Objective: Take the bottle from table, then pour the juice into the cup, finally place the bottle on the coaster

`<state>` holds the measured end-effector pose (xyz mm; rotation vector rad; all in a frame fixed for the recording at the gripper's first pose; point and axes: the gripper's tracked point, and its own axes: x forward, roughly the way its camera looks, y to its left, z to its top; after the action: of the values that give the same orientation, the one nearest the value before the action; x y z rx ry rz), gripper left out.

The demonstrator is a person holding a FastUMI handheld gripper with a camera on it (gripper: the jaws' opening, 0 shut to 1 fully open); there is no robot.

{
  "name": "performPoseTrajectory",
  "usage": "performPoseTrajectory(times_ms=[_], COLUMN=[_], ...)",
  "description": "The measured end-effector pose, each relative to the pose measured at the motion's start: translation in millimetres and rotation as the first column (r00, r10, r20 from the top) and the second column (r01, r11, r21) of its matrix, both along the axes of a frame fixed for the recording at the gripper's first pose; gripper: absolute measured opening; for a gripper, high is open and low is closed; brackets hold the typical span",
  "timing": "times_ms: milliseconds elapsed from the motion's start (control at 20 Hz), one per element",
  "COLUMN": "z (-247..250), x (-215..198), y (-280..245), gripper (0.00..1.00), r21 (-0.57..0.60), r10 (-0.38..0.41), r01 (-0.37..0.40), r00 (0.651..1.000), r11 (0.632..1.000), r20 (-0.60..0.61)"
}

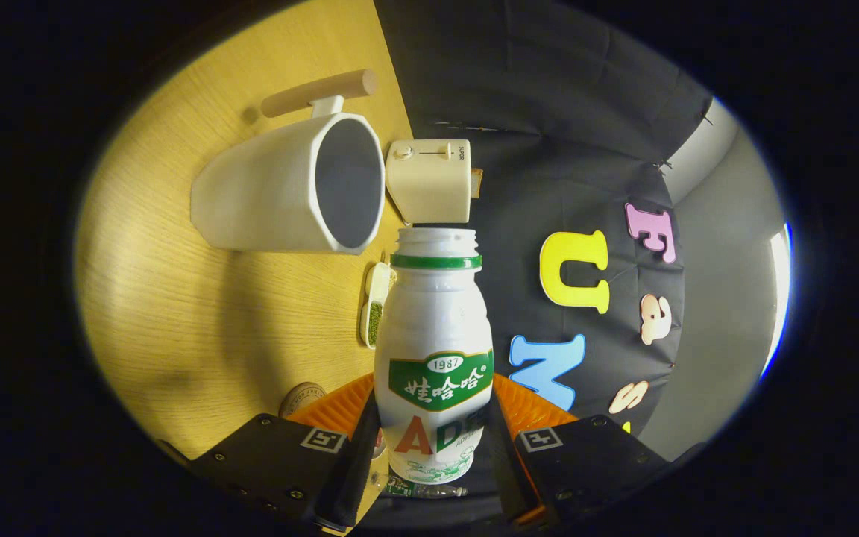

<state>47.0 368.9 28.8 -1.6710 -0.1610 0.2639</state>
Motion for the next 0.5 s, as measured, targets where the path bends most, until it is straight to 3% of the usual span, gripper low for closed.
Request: performPoseTrajectory(times_ms=[500], z=[8.4], x=[-0.7], y=[6.8], gripper=[0.69], r21=[-0.094], r10=[0.025], r01=[-0.021], r00=[0.998], r11=[0.995], r20=[0.052])
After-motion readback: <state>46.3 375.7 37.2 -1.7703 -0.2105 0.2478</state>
